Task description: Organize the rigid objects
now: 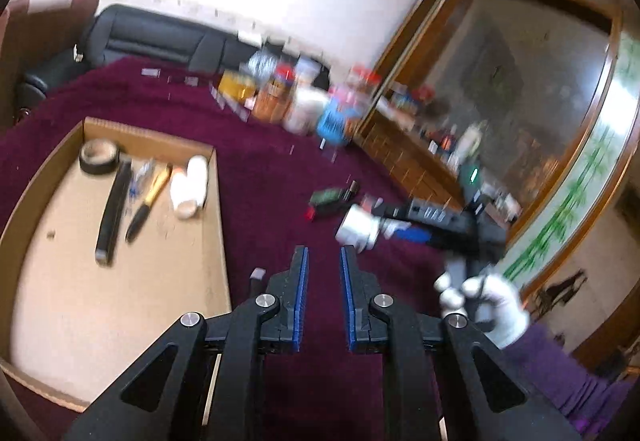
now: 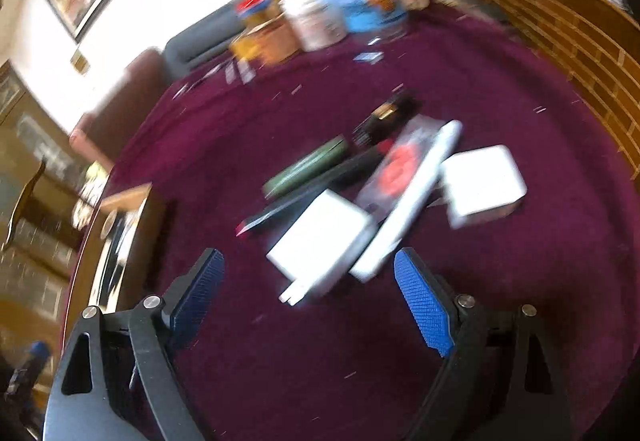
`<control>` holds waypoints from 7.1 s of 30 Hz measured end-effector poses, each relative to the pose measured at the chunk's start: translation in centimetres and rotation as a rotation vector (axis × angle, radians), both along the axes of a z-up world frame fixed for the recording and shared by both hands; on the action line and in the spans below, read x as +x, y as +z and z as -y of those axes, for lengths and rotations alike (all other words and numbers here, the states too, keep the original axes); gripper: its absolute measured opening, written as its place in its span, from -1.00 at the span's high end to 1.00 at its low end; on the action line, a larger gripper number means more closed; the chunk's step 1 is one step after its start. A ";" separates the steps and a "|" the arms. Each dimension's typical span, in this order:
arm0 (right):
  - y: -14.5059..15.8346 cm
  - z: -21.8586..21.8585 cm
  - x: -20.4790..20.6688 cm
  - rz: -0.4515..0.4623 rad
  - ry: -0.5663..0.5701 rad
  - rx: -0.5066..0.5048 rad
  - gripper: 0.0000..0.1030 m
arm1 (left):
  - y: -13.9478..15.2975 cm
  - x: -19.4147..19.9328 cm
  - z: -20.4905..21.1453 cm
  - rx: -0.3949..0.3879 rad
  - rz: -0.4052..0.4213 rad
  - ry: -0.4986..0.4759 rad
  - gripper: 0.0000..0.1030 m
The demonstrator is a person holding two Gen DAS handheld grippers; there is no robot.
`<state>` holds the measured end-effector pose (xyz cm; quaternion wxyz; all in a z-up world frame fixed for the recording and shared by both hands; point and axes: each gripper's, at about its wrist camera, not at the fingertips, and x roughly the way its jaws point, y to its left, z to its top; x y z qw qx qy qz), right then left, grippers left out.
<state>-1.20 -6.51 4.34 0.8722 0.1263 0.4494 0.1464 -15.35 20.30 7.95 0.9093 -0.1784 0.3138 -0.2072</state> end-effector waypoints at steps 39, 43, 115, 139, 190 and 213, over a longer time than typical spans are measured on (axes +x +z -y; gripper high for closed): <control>0.3 -1.5 -2.9 0.030 0.068 0.075 -0.72 | -2.2 0.3 -1.3 -0.047 -0.143 -0.144 1.00; -1.0 -6.0 -4.7 -0.060 0.225 0.162 -0.72 | -1.7 -0.8 -2.4 -0.039 -0.114 -0.102 0.50; -4.2 6.4 -6.7 0.009 -0.020 -0.005 0.52 | -6.5 24.4 19.3 0.664 -0.174 -0.418 0.41; -4.2 6.3 -6.8 0.011 -0.015 0.008 0.42 | -6.0 6.6 14.6 0.660 -0.248 -0.317 0.78; 3.8 -15.7 -8.1 0.044 0.366 0.209 0.75 | -0.3 2.4 -10.5 0.179 -0.143 0.177 0.78; -2.7 -24.7 0.3 -0.102 0.282 0.061 0.73 | -4.4 7.6 -15.6 0.049 -0.302 0.227 0.10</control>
